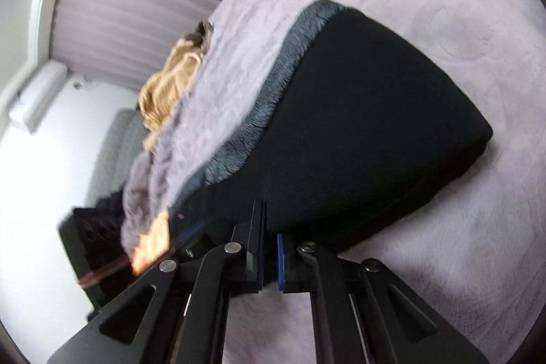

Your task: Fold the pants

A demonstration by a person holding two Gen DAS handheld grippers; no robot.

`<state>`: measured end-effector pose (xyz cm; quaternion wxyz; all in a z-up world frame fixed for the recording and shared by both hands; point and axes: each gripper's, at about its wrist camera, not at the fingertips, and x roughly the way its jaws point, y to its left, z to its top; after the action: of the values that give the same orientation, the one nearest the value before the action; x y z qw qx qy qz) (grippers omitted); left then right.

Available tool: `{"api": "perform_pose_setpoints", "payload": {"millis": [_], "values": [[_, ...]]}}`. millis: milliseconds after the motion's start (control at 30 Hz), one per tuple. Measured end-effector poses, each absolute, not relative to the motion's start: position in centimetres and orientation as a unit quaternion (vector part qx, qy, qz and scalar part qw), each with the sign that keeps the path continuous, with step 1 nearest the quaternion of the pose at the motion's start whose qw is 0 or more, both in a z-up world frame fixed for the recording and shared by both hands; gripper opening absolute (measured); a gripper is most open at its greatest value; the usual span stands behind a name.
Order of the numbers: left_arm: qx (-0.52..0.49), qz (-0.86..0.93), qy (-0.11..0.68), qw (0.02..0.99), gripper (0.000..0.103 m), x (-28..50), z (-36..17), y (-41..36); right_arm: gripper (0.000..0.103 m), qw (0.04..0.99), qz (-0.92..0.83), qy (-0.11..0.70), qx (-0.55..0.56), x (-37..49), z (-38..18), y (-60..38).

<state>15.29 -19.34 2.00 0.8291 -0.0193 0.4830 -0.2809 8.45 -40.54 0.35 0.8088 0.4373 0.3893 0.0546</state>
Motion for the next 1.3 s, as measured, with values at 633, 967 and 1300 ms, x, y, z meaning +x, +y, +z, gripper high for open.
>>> {"api": "perform_pose_setpoints", "payload": {"millis": [633, 967, 1300], "values": [[-0.032, -0.245, 0.430, 0.868, 0.084, 18.1, 6.9, -21.8, 0.033, 0.822, 0.144, 0.395, 0.383, 10.1, 5.1, -43.5], [-0.070, -0.207, 0.488, 0.845, 0.084, 18.6, 1.9, -17.8, 0.069, 0.766, 0.110, 0.396, 0.494, 8.4, -0.8, -44.5], [-0.036, -0.212, 0.480, 0.850, 0.084, 16.2, 1.3, -17.7, 0.005, 0.758, 0.071, 0.366, 0.535, 10.8, -1.9, -45.0]]}}
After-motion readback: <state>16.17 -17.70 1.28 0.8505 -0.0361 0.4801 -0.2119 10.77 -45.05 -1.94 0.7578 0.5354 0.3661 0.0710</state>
